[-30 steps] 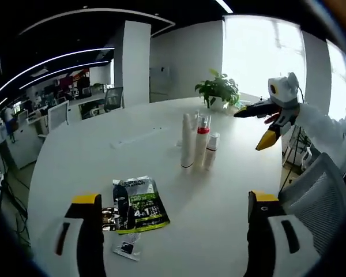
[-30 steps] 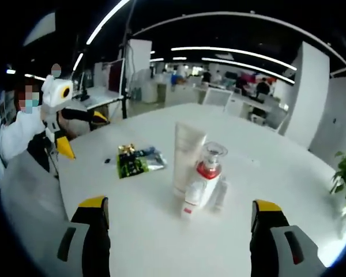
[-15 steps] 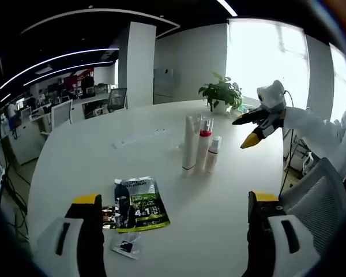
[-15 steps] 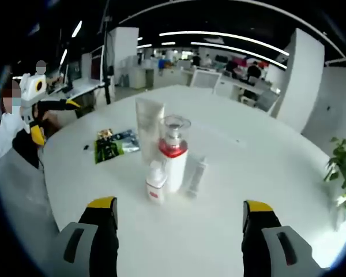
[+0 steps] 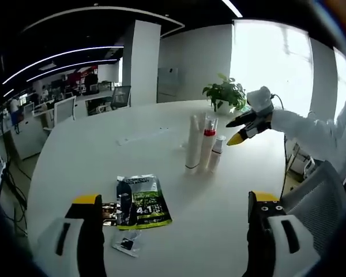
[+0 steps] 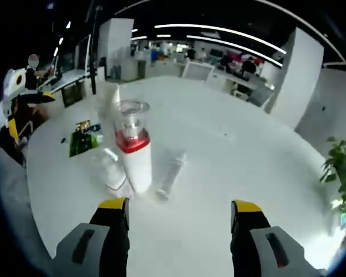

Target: Arrange the skincare products in the storage area until every visible bottle or jar stands upright without overlapping.

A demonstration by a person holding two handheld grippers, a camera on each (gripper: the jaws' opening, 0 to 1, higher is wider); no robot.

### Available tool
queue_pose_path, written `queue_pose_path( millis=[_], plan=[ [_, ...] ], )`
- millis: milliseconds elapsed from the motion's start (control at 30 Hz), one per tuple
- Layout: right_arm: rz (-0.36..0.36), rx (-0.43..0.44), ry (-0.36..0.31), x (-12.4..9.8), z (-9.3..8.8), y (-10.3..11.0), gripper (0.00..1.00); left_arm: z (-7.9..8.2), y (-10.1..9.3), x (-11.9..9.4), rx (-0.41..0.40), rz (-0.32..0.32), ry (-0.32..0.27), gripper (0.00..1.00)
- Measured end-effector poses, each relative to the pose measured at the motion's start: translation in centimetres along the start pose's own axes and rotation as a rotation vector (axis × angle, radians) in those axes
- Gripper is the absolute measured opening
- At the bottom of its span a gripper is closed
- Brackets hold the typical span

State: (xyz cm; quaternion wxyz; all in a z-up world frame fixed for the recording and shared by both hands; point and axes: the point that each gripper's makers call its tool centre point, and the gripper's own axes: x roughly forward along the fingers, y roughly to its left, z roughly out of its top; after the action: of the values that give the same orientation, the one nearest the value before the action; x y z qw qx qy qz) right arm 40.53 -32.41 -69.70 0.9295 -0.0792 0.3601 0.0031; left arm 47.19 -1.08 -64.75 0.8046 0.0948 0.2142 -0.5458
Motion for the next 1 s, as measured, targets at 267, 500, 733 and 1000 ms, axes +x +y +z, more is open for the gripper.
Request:
queue_pose_path(
  millis=[267,500,733,1000],
  plan=[
    [-0.007,-0.024,0.071,2.7,-1.4,-0.8,0.7,0.1,0.1,0.2,-0.002,0.005,-0.003,0.99],
    [0.011,-0.002,0.105,4.6,-1.6,-0.7,0.63,0.1,0.1,0.4,-0.007,0.009,0.004,0.99],
    [0.038,0.012,0.121,6.1,-2.0,0.3,0.5,-0.4,0.4,0.7,-0.023,0.015,0.014,0.99],
    [0.066,0.028,0.123,7.4,-2.3,1.6,0.39,-0.7,0.6,0.6,-0.036,0.021,0.019,0.99]
  ],
)
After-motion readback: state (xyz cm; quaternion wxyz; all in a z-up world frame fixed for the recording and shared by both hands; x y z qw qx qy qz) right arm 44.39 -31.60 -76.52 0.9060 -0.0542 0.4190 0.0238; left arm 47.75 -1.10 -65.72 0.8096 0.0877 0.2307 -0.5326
